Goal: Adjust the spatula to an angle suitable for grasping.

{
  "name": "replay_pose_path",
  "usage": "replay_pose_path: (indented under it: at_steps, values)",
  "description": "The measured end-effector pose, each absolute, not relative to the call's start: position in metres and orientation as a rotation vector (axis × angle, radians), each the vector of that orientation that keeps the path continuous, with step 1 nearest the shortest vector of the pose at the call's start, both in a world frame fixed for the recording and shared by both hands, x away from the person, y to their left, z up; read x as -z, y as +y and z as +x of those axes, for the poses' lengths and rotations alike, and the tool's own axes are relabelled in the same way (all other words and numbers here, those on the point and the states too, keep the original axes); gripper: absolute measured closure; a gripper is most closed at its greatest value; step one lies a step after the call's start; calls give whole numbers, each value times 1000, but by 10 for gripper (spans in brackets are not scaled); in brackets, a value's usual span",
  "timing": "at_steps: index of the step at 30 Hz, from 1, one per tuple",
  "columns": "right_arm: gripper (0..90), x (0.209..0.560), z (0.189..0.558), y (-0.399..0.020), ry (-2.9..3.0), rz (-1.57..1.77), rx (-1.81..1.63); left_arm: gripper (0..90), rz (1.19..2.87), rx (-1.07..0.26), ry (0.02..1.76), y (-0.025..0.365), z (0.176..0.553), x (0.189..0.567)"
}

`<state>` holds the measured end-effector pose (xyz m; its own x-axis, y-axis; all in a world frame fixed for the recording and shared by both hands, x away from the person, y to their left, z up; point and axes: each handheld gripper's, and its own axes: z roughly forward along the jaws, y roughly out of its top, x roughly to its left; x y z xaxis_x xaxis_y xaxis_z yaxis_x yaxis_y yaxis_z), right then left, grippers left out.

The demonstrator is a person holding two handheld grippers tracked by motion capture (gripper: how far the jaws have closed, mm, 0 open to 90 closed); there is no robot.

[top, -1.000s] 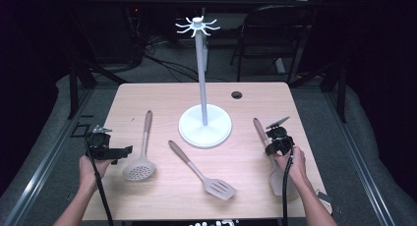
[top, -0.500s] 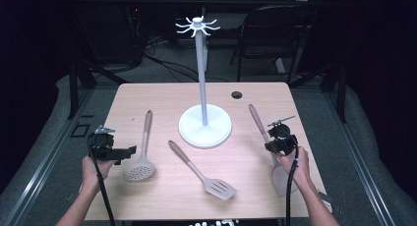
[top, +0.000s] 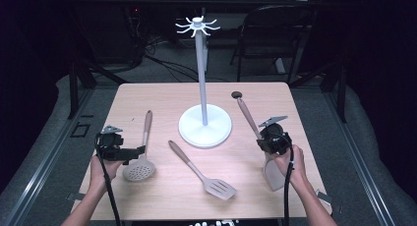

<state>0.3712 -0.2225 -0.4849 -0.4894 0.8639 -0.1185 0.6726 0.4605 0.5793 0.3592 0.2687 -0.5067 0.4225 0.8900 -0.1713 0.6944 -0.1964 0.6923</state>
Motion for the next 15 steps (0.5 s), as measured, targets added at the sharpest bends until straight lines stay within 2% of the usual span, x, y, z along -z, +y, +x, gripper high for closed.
replay_pose_path:
  at_steps: [15]
  values:
    - [788, 470, 366, -180, 2346, 1109, -743, 8, 1963, -326, 1183, 220, 360, 491]
